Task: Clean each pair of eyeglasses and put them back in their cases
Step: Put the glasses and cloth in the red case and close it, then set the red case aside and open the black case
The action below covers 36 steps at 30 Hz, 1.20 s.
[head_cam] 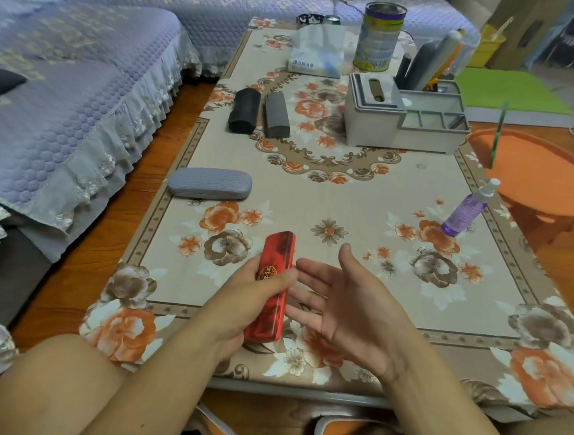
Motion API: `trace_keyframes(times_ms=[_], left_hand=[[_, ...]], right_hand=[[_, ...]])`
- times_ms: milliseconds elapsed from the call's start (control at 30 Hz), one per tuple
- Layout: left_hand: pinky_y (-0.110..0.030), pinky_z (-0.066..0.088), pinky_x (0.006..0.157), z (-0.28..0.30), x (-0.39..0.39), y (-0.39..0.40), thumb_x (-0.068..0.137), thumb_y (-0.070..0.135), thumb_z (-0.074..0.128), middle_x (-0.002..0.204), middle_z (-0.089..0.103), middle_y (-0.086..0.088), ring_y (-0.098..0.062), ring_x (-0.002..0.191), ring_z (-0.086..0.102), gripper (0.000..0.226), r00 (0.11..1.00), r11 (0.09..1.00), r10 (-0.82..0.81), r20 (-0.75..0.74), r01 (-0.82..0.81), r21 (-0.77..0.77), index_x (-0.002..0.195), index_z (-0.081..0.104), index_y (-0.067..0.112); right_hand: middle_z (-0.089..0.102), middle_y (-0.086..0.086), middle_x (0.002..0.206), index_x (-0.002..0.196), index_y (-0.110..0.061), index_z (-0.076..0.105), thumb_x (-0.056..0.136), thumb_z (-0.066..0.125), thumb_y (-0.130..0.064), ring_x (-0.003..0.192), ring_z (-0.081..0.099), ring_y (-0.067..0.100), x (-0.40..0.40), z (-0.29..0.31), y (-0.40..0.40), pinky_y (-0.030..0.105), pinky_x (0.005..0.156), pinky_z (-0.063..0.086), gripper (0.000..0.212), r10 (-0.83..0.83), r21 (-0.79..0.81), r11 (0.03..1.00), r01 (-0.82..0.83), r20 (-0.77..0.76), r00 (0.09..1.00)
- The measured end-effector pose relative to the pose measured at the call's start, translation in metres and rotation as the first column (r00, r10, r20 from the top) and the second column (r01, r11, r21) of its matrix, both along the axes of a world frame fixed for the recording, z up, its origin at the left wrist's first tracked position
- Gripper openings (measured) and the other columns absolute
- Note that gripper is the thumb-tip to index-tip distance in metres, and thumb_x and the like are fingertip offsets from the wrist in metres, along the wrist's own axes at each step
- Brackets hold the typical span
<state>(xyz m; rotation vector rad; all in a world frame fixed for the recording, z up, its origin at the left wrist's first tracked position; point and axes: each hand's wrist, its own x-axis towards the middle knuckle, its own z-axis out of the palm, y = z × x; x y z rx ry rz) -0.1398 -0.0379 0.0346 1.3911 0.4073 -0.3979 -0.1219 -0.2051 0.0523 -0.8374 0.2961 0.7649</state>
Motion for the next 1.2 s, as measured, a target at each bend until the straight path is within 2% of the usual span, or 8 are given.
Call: trace_keyframes(times_ms=[133, 267, 333, 433, 533, 833, 1033, 1200], left_hand=[[-0.029, 0.056, 0.074, 0.002, 0.006, 0.025, 0.082, 0.026, 0.079, 0.108, 0.069, -0.001, -0.017, 0.089, 0.072, 0.060, 0.987, 0.906, -0.150, 0.058, 0.113, 0.408, 0.130, 0.042, 0.029], [-0.037, 0.048, 0.097, 0.009, 0.040, 0.084, 0.081, 0.025, 0.073, 0.124, 0.043, 0.005, -0.019, 0.117, 0.051, 0.067, 0.866, 0.279, -0.500, -0.017, 0.180, 0.943, 0.138, 0.040, 0.035], [-0.038, 0.044, 0.100, 0.007, 0.058, 0.111, 0.086, 0.026, 0.073, 0.121, 0.035, 0.005, -0.019, 0.115, 0.042, 0.074, 0.835, 0.136, -0.546, -0.068, 0.169, 0.976, 0.148, 0.036, 0.041], [-0.041, 0.040, 0.108, -0.002, 0.081, 0.148, 0.093, 0.034, 0.069, 0.124, 0.037, 0.008, -0.014, 0.116, 0.038, 0.073, 0.810, 0.118, -0.584, -0.054, 0.150, 0.982, 0.154, 0.030, 0.047], [-0.045, 0.024, 0.122, -0.014, 0.091, 0.167, 0.100, 0.039, 0.058, 0.139, 0.038, 0.006, -0.016, 0.132, 0.028, 0.063, 0.761, -0.011, -0.649, -0.017, 0.013, 1.000, 0.157, 0.030, 0.040], [-0.040, 0.043, 0.088, -0.057, 0.092, 0.149, 0.086, 0.012, 0.076, 0.112, 0.053, 0.000, -0.024, 0.106, 0.045, 0.057, 0.809, 0.147, -0.434, 0.397, -0.371, 0.917, 0.136, 0.063, 0.034], [-0.054, 0.043, 0.104, -0.061, 0.093, 0.145, 0.090, 0.037, 0.070, 0.131, 0.047, -0.001, -0.027, 0.128, 0.040, 0.052, 0.827, 0.193, -0.357, 0.435, -0.391, 0.900, 0.139, 0.057, 0.031], [-0.060, 0.023, 0.121, -0.063, 0.102, 0.143, 0.093, 0.063, 0.050, 0.164, 0.013, -0.005, -0.031, 0.155, 0.003, 0.074, 0.910, 0.169, -0.276, 0.309, -0.270, 0.948, 0.157, 0.025, 0.035]], right_hand=[[0.067, 0.013, 0.132, 0.135, -0.003, 0.057, 0.102, 0.038, -0.055, 0.123, 0.063, 0.033, 0.004, 0.002, 0.003, 0.049, 0.103, 0.052, 0.064, 0.069, -0.073, 0.995, -0.064, 0.066, 0.995], [0.072, 0.015, 0.121, 0.122, -0.004, 0.066, 0.105, 0.040, -0.047, 0.111, 0.069, 0.032, 0.025, 0.008, 0.006, 0.048, 0.098, 0.053, 0.053, 0.076, -0.351, 0.936, -0.010, 0.174, 0.982], [0.073, 0.015, 0.118, 0.118, -0.004, 0.068, 0.105, 0.041, -0.045, 0.104, 0.069, 0.029, 0.034, 0.010, 0.007, 0.048, 0.097, 0.053, 0.051, 0.079, -0.411, 0.912, 0.015, 0.210, 0.975], [0.075, 0.015, 0.112, 0.114, -0.003, 0.070, 0.106, 0.042, -0.043, 0.100, 0.070, 0.028, 0.040, 0.013, 0.009, 0.048, 0.096, 0.054, 0.049, 0.116, -0.483, 0.876, 0.017, 0.245, 0.963], [0.076, 0.014, 0.108, 0.111, -0.003, 0.071, 0.107, 0.041, -0.040, 0.095, 0.070, 0.026, 0.038, 0.014, 0.010, 0.046, 0.094, 0.055, 0.048, 0.159, -0.542, 0.840, -0.001, 0.245, 0.956], [0.075, 0.015, 0.107, 0.108, -0.001, 0.070, 0.107, 0.046, -0.028, 0.086, 0.069, 0.020, 0.049, 0.003, 0.004, 0.037, 0.085, 0.055, 0.037, 0.241, -0.587, 0.809, -0.042, 0.265, 0.934], [0.075, 0.015, 0.098, 0.100, 0.000, 0.071, 0.104, 0.050, -0.013, 0.081, 0.069, 0.025, 0.095, 0.002, 0.027, 0.040, 0.087, 0.057, 0.025, 0.334, -0.677, 0.735, -0.039, 0.311, 0.890], [0.072, 0.013, 0.099, 0.093, -0.009, 0.070, 0.100, 0.056, -0.011, 0.082, 0.067, 0.023, 0.176, 0.006, 0.078, 0.044, 0.085, 0.058, 0.016, 0.386, -0.828, 0.527, 0.190, 0.432, 0.815]])
